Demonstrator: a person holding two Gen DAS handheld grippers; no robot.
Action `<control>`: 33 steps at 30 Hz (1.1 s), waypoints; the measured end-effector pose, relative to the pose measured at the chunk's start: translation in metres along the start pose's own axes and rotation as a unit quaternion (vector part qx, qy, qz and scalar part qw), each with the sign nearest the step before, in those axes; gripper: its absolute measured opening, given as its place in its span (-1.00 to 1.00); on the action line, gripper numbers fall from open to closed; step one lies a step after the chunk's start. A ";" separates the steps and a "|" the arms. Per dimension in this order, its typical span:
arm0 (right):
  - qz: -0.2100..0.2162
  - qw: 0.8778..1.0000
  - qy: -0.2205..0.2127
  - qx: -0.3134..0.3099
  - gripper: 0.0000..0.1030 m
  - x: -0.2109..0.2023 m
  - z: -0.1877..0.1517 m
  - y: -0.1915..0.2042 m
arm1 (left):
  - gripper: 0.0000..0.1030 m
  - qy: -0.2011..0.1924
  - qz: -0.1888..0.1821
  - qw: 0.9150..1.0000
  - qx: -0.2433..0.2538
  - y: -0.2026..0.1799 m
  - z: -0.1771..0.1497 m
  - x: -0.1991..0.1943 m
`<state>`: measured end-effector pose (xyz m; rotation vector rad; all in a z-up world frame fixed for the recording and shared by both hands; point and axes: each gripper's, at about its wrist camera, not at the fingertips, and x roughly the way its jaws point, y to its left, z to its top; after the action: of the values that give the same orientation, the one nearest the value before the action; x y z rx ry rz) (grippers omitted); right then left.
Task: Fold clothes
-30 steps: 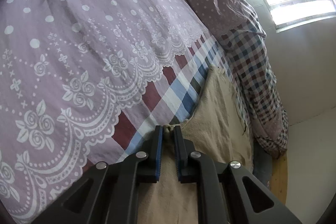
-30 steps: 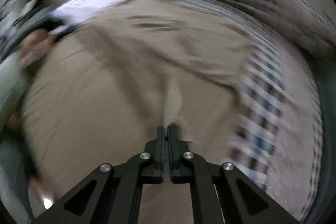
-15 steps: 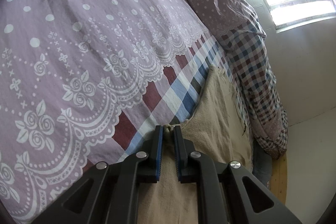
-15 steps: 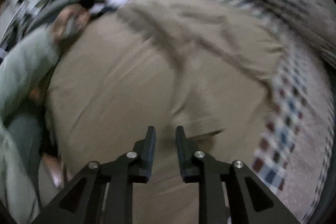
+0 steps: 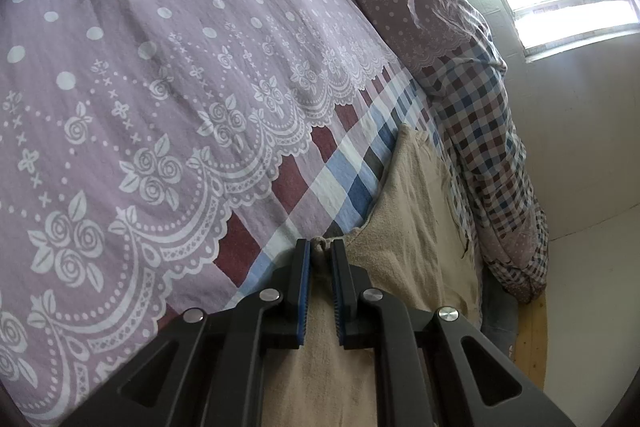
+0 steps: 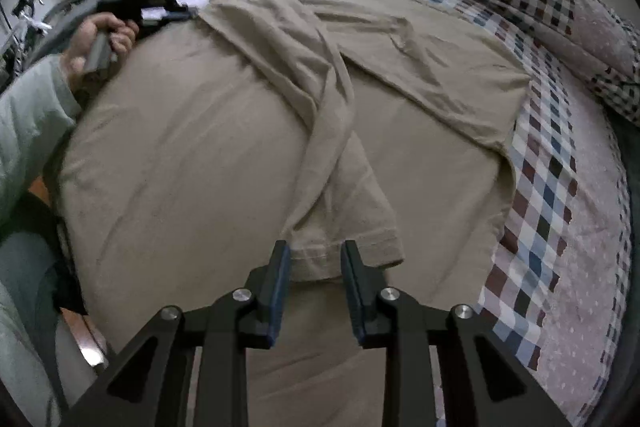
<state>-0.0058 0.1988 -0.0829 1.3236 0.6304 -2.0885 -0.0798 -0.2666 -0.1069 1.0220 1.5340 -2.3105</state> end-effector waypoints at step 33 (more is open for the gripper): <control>-0.144 0.979 -0.068 0.128 -0.99 -0.040 0.071 -0.105 | -0.80 0.001 -0.001 1.000 -0.007 0.001 0.002 0.002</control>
<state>-0.1106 0.2360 -0.0099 1.2703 0.5326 -2.5440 -0.0818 -0.2679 -0.1086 1.0196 1.5483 -2.2980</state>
